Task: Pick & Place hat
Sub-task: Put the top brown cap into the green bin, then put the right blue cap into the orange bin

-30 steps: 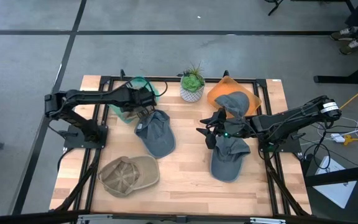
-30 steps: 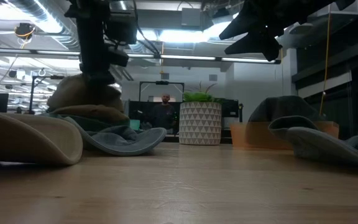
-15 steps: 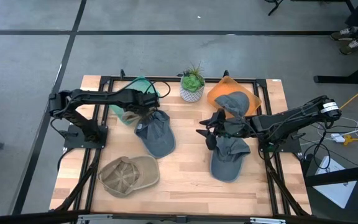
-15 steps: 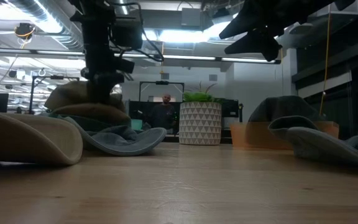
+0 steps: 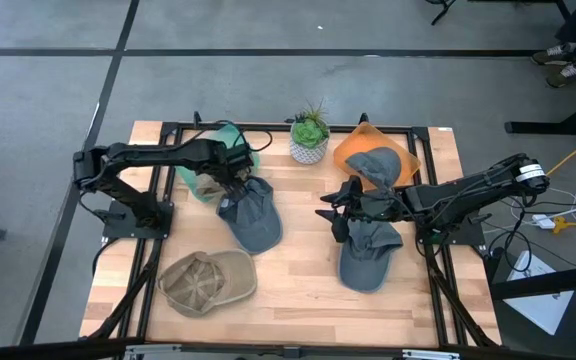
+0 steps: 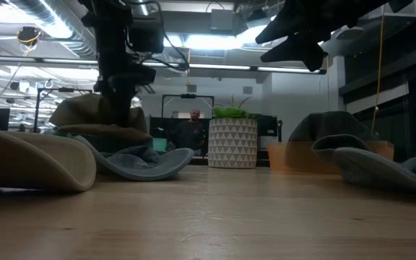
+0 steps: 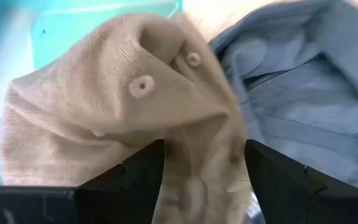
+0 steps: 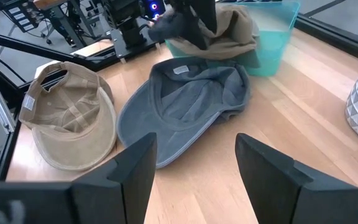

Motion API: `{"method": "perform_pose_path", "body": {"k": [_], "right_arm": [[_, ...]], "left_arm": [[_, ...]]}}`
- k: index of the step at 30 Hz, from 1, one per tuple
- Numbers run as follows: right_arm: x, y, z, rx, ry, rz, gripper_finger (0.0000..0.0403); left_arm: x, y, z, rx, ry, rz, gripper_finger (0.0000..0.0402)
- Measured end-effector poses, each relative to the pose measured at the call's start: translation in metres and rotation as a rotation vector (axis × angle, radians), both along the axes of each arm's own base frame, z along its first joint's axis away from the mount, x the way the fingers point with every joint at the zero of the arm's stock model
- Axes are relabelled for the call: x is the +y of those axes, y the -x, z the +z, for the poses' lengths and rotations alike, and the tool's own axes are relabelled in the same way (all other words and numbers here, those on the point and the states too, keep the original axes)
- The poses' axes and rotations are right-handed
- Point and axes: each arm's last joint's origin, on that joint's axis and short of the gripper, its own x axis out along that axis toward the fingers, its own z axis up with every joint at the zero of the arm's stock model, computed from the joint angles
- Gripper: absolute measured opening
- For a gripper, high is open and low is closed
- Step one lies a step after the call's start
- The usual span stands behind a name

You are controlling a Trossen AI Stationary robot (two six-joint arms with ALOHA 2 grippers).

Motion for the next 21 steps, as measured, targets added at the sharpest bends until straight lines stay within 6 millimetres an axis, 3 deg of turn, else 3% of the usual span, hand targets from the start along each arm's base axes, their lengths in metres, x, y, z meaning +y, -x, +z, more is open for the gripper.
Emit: {"method": "perform_pose_path", "body": {"k": [14, 18, 21], "right_arm": [[0.000, 0.000, 0.000, -0.003, -0.031, -0.014, 0.0217], [0.001, 0.003, -0.006, 0.039, -0.137, -0.026, 0.0217], [0.003, 0.006, -0.003, 0.165, -0.248, 0.015, 0.0217]], "left_arm": [[-0.017, 0.045, 0.073, -0.382, -0.038, 0.091, 0.0223], [-0.028, 0.053, 0.093, -0.566, 0.016, 0.016, 0.0223], [-0.039, 0.055, 0.107, -0.700, 0.050, -0.080, 0.0223]]}}
